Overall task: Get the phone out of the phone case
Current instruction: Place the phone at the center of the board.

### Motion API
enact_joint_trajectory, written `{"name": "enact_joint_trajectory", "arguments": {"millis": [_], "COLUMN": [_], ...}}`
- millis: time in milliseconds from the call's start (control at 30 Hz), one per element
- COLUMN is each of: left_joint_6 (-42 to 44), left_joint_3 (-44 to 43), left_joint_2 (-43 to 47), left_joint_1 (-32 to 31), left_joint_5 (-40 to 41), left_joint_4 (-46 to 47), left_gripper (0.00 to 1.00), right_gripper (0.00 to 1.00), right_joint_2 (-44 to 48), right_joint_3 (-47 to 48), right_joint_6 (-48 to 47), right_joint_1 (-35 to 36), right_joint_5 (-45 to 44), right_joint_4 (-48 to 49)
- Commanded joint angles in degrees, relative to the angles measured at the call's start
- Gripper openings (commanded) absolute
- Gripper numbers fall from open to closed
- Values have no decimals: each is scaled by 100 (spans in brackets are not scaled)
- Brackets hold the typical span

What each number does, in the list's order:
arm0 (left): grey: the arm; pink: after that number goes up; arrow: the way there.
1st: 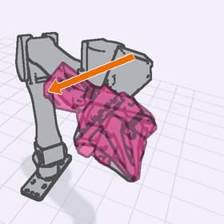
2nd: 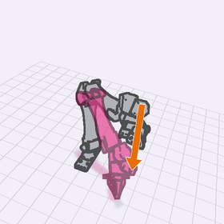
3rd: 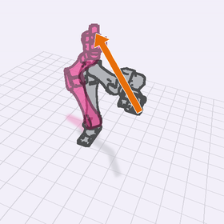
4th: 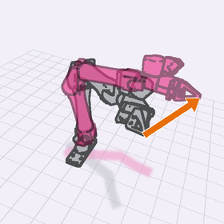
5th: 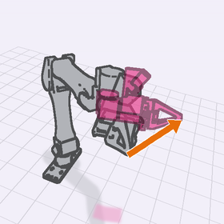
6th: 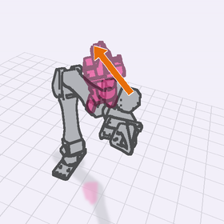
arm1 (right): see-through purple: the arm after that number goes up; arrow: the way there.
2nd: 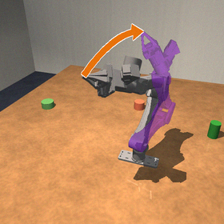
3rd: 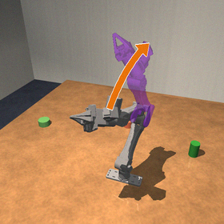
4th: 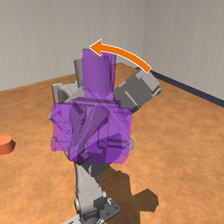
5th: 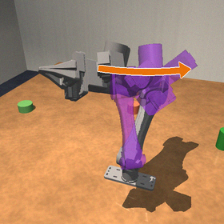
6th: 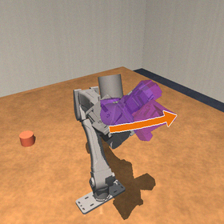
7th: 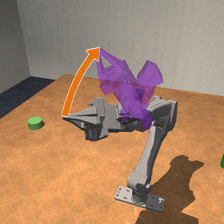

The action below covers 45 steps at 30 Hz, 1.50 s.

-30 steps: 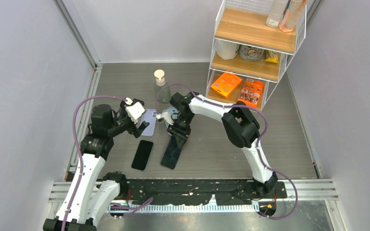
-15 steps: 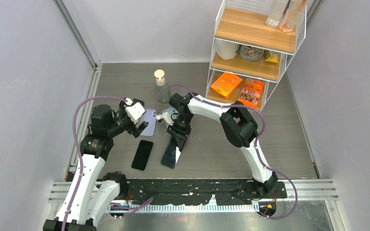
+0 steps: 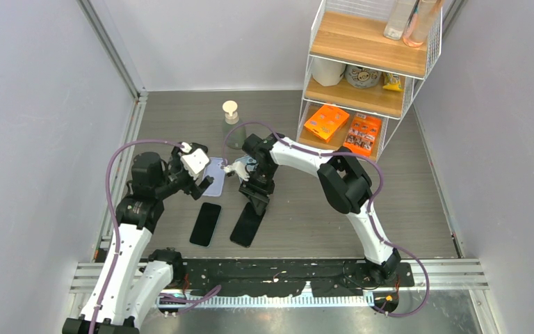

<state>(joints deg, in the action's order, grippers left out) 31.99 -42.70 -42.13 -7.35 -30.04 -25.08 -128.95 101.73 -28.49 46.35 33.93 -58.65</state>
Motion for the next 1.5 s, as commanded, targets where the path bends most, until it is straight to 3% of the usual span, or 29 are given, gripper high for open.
{"name": "enact_joint_trajectory", "arguments": {"millis": [0,433,700,1033,1467], "left_joint_6": [53,-410,-590,-669,-597], "left_joint_3": [35,-64,-145,-183,-51], "left_joint_2": [73,66,42,76,158], "left_joint_1": [36,47,54,63,68], "left_joint_5": [54,525,759,1054,1169], "left_joint_4": [83,282,396,425,455], "left_gripper": [87,88,89,90,91], "right_gripper": [61,62,65,65,65], "right_joint_2": [7,1141,1461,1212,1317], "right_joint_3": [78,-1070,-1791,-1655,-1491], "right_joint_6": [-133,-247,-353,-313,-66], "right_joint_1": [2,3,171,580,522], "right_joint_5": [-458,-855,-380,-108,-1028], "right_joint_4": [326,676,910,985,1407]}}
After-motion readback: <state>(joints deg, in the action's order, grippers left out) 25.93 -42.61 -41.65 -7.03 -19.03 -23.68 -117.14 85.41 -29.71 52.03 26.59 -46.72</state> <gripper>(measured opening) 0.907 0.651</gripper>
